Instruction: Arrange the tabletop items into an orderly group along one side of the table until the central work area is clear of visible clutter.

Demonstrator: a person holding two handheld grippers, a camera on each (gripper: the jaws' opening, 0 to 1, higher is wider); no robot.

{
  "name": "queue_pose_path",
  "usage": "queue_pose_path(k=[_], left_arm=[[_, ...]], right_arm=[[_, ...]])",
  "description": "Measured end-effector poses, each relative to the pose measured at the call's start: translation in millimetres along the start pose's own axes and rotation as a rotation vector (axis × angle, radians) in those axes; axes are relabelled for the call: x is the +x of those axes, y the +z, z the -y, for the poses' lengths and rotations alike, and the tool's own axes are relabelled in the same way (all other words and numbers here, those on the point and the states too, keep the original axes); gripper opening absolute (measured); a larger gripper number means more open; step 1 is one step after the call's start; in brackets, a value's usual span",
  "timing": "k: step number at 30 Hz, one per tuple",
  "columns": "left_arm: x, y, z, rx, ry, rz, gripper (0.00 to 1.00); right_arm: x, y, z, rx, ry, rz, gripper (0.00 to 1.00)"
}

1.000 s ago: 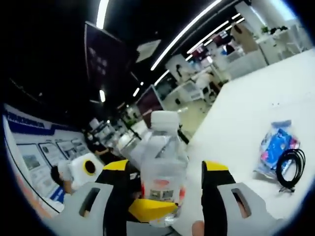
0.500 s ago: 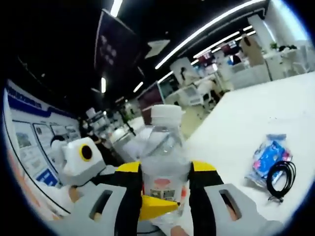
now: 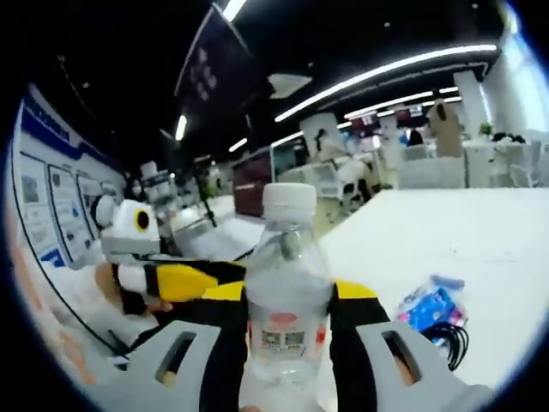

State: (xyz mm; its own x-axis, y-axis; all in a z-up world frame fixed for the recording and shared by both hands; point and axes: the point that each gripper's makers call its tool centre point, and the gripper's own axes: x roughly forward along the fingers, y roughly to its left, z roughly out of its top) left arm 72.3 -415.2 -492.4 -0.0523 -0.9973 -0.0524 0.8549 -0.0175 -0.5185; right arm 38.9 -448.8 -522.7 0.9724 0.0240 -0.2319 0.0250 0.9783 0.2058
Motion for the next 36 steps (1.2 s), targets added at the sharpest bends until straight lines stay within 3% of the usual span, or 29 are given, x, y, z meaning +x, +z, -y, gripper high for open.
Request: queue_pose_path(k=[2, 4, 6, 10, 15, 17, 18, 20, 29, 31, 36], left_arm=[[4, 5.6, 3.1, 0.005, -0.002, -0.003, 0.61], [13, 4.8, 3.2, 0.093, 0.041, -0.041, 0.70], [20, 4.1, 9.8, 0.106, 0.031, -0.045, 0.74], [30, -7.0, 19.5, 0.086, -0.006, -0.113, 0.55], [38, -12.5, 22.6, 0.129, -0.014, -0.165, 0.48], [37, -18.3, 23.7, 0.158, -0.023, -0.210, 0.26], [40, -14.3, 20.9, 0.163, -0.001, -0.185, 0.29], [39, -20.1, 23.2, 0.170, -0.017, -0.223, 0.26], [50, -16.1, 23.5, 0.294, 0.030, -0.242, 0.22], [53, -13.8, 14.4, 0.310, 0.066, -0.246, 0.22], [61, 1.0, -19.8, 0.296, 0.155, -0.245, 0.22]], right_arm=[[3, -5.3, -5, -0.026, 0.007, -0.019, 0.35], [5, -8.4, -10, -0.038, 0.011, -0.027, 0.35], [8, -11.6, -14, -0.052, 0.014, -0.036, 0.35], [10, -15.8, -24, -0.095, 0.036, -0.044, 0.36], [9, -18.3, -30, -0.117, 0.065, -0.041, 0.36], [8, -19.6, -31, -0.122, 0.072, -0.040, 0.36], [8, -20.7, -29, -0.121, 0.068, -0.044, 0.36], [7, -22.2, -28, -0.124, 0.069, -0.046, 0.36], [9, -20.7, -16, -0.149, 0.030, -0.042, 0.37], [5, -20.2, -11, -0.152, 0.012, -0.032, 0.36], [-21, -31.8, 8, -0.064, -0.054, -0.020, 0.40]])
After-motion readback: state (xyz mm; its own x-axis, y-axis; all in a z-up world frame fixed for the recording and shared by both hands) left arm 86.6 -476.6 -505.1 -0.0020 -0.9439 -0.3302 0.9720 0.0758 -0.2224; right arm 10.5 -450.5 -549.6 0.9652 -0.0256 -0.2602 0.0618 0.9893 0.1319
